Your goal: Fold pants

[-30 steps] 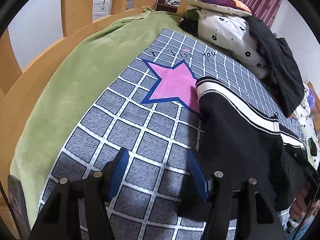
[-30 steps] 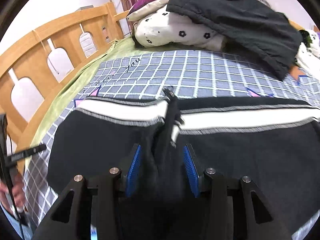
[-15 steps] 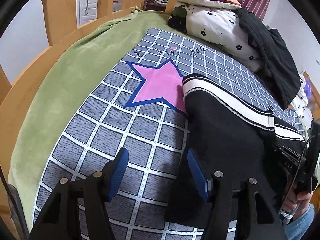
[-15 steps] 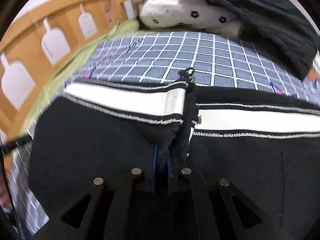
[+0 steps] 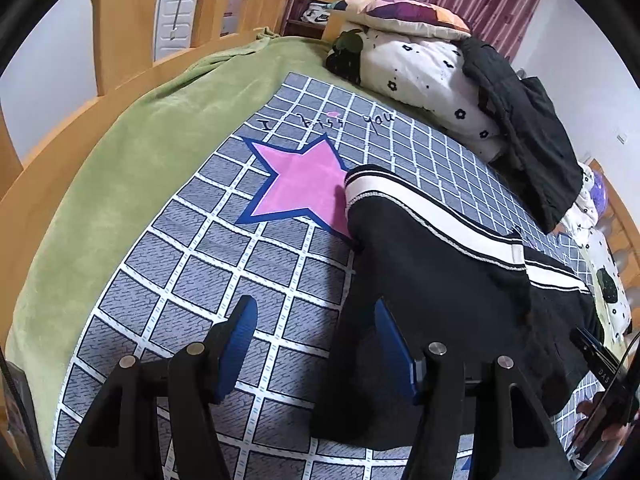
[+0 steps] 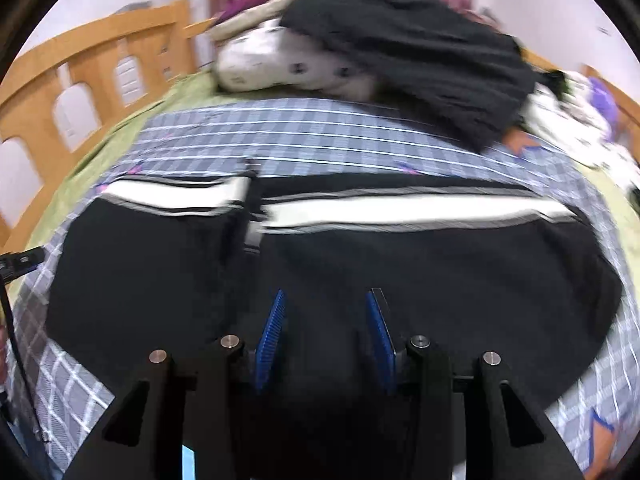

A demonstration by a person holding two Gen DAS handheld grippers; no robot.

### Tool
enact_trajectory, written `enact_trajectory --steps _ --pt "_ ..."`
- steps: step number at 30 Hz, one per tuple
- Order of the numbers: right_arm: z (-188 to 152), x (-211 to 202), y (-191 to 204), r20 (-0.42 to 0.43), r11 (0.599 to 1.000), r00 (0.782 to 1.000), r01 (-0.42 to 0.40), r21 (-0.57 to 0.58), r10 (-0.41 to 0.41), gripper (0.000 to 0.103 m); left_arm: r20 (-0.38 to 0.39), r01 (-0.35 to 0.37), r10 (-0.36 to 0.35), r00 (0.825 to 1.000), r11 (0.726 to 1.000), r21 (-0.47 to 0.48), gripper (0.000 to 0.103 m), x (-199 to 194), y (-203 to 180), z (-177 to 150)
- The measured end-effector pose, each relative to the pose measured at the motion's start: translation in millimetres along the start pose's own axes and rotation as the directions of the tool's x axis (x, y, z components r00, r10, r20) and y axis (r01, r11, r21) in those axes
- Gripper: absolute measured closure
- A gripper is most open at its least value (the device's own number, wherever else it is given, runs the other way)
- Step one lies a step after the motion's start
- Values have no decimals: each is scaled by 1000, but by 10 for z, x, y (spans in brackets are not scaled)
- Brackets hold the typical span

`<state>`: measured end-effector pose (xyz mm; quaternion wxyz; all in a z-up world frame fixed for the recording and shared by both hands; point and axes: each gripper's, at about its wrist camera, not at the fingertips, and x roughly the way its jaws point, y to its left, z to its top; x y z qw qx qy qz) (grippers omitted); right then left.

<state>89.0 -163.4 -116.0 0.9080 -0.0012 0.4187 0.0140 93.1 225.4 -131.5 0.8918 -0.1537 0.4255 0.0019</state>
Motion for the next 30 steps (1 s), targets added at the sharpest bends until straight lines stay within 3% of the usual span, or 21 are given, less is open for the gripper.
enact_trajectory --steps 7,14,23,25,27,28,30 --pt "-279 -143 -611 -42 984 999 -5 179 13 71 23 0 -1 1000 1000 14 44 -15 -58 -58" --pt "-428 -175 -728 -59 984 997 -33 174 44 71 44 -11 7 999 995 100 44 -63 -222 -146" --pt "-411 -224 -889 -22 991 999 -46 122 49 70 -35 139 -143 989 986 -96 42 31 126 -392" --pt "-415 -197 -957 -19 993 999 -45 113 48 70 -59 166 -176 983 976 -141 41 120 169 -491" --pt "-444 -137 -1039 -24 991 998 -51 120 54 70 -90 225 -245 965 955 -194 41 252 188 -571" --pt "-459 -100 -1067 -33 991 998 -51 123 55 70 -97 246 -268 958 949 -199 40 297 172 -580" --pt "-490 -17 -1129 -56 991 997 -44 126 52 70 -88 218 -232 969 965 -146 38 332 48 -584"
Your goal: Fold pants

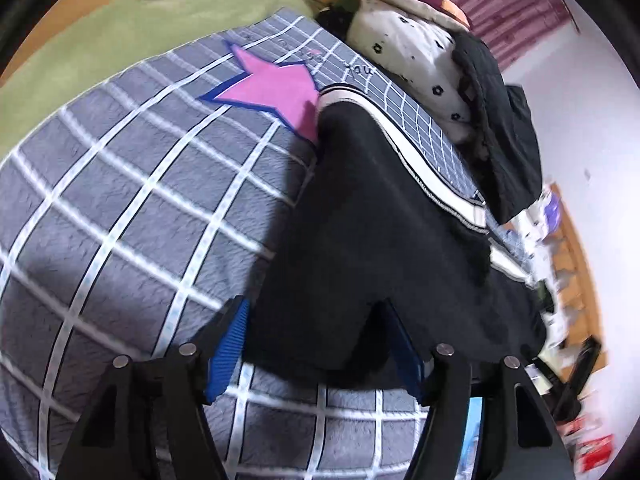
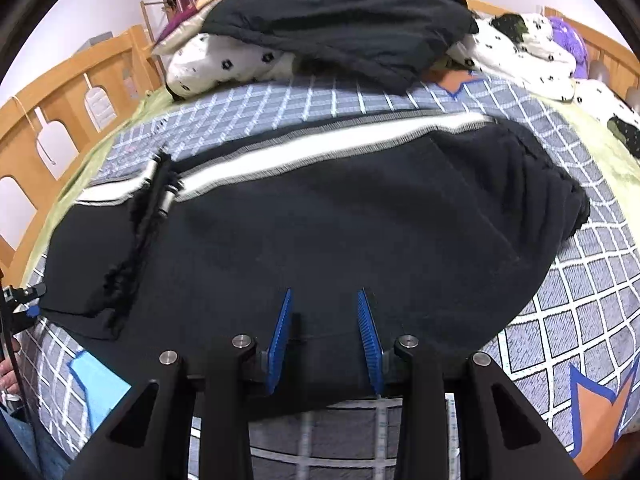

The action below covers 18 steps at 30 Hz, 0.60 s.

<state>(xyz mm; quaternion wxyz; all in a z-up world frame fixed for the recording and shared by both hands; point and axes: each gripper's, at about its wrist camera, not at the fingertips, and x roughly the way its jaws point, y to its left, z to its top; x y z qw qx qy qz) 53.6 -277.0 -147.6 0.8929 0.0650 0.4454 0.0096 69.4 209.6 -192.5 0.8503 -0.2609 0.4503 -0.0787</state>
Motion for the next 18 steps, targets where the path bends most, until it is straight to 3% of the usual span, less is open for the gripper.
enact_trajectory --steps 4,7,8,11,13,15,18 --pt "-3 47 -178 7 1000 1000 14 13 -14 70 39 -84 82 996 996 39 40 74 -168 -6" --pt "21 31 -298 18 1000 1000 23 19 -24 70 43 -135 133 990 990 42 60 79 -248 51" --pt "27 17 -325 24 999 999 33 13 -33 70 44 -152 149 988 986 64 71 67 -307 68" --pt "72 -69 -450 58 998 997 56 3 -56 70 123 -247 229 966 957 156 82 -83 -662 110" --pt "118 -126 -560 76 998 995 63 11 -63 70 223 -310 261 939 924 225 83 -268 -1046 104" --pt "160 -193 -678 100 998 993 64 24 -66 70 292 -330 246 924 899 289 84 -423 -1522 100" --pt "187 -319 -916 140 997 988 50 55 -58 70 336 -303 172 926 870 389 84 -520 -2186 40"
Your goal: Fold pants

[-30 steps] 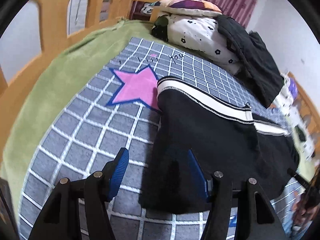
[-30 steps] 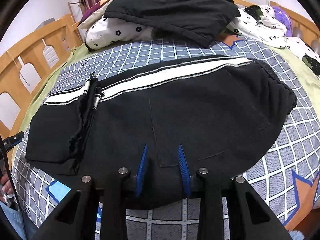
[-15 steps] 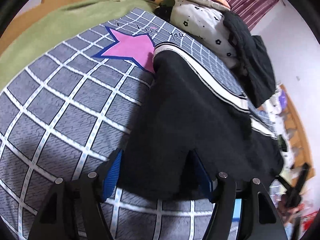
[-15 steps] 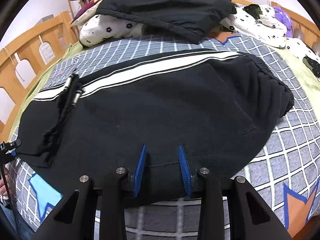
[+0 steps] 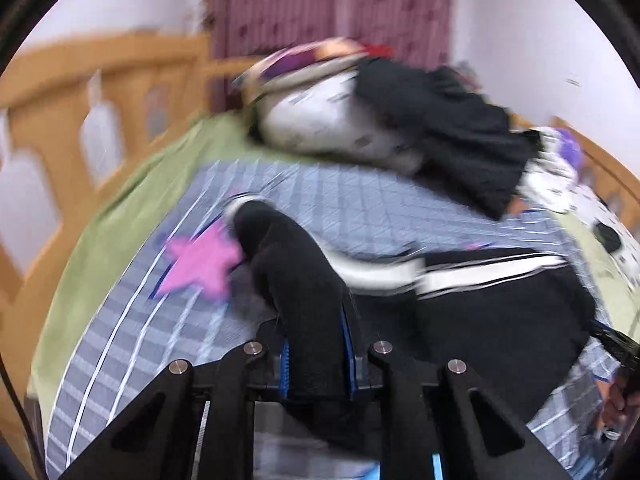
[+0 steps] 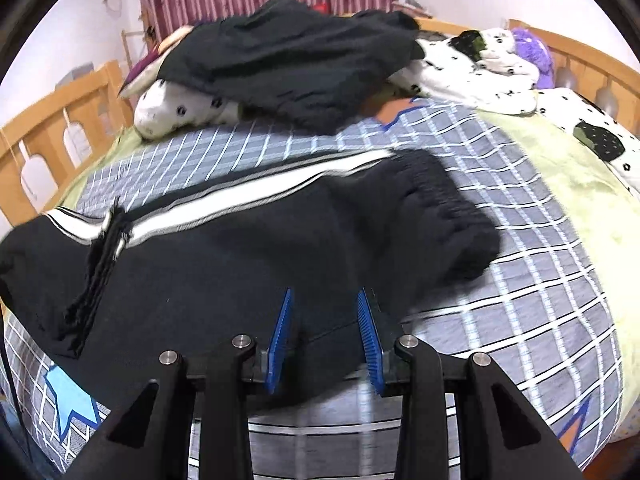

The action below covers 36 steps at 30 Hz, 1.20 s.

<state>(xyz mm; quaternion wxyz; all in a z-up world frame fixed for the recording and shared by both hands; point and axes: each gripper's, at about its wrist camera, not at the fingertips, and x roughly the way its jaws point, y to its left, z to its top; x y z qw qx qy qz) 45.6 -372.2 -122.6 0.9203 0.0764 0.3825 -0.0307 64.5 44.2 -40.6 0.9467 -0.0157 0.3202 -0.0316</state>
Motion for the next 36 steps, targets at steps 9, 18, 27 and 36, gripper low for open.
enact_trajectory --steps 9,18,27,36 --pt "-106 -291 -798 52 994 998 30 105 -35 70 -10 241 -248 969 930 279 85 142 -2201 129" --pt "-348 -408 -1192 46 986 997 52 160 -60 70 -272 434 -364 891 858 274 84 835 -3276 -654" --pt "-262 -385 -917 74 986 993 -104 128 95 68 -135 337 -310 941 890 308 41 251 -2665 -511" --pt "17 -201 -325 35 968 970 -242 73 240 64 -127 213 -191 973 958 191 41 215 -1829 -382"
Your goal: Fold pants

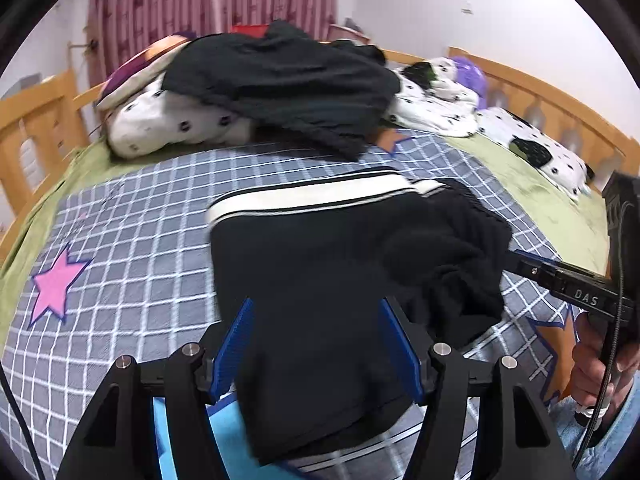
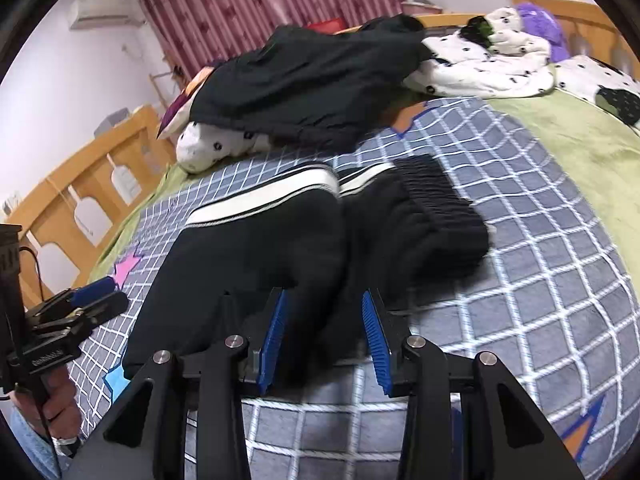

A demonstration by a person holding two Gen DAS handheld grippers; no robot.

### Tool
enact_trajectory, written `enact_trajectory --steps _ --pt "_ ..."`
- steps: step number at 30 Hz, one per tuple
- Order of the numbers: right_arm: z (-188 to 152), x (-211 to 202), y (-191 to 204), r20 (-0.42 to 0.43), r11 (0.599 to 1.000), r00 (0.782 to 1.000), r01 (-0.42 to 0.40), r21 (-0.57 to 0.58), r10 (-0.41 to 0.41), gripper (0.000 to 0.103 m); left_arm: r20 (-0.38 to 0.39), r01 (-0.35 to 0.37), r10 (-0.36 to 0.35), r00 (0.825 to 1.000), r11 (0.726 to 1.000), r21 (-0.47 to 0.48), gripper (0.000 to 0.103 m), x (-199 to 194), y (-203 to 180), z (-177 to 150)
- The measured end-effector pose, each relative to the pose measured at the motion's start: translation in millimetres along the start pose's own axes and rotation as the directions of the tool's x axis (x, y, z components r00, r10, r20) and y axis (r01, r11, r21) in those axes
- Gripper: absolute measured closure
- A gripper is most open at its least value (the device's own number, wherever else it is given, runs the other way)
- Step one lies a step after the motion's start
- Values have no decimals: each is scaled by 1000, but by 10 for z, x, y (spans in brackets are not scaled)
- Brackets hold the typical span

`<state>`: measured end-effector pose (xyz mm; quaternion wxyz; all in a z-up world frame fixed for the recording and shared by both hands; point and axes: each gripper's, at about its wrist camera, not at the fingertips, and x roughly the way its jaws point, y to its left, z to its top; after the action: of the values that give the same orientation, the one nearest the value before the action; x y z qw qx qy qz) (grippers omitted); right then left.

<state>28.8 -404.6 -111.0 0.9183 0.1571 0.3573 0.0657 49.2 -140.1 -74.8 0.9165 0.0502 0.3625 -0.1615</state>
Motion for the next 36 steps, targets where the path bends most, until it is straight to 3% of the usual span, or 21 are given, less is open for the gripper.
enact_trajectory --steps 8,11,14,17,20,23,26,29,31,34,36 --pt "-46 602 118 -184 999 982 27 -28 -32 64 -29 -29 27 999 998 -60 40 -28 374 -132" --pt "-91 717 -21 -219 998 975 -22 55 34 65 -78 -1 -6 997 996 -91 38 22 536 -355" --pt "-76 758 -125 -240 990 965 -79 117 106 73 -132 -12 -5 991 991 -130 38 109 686 -613" --pt "-7 704 -31 -222 994 970 -91 63 103 85 -137 -4 -22 990 983 -186 38 126 805 -737" --pt "221 433 156 -117 993 986 -120 -15 118 88 -100 50 -73 992 974 -219 38 65 852 -770" --pt "531 26 132 16 988 988 -156 -21 156 89 -90 81 -99 991 981 -177 38 32 774 -753" --pt "692 -237 -51 98 996 993 -67 -52 72 89 -103 129 -140 985 986 -110 37 76 584 -743" --pt "606 -98 -473 0 998 998 59 -27 -59 88 -134 162 -173 976 983 -87 36 206 414 -758" --pt "429 76 -722 -70 995 993 100 2 -99 83 -154 202 -215 964 975 -95 36 317 279 -769" --pt "298 17 -863 -50 996 996 71 46 -69 73 -195 238 -243 950 970 -52 36 488 3 -763" --pt "328 -71 -902 -4 996 999 40 82 -40 71 -215 176 -168 962 984 14 37 599 -173 -785"
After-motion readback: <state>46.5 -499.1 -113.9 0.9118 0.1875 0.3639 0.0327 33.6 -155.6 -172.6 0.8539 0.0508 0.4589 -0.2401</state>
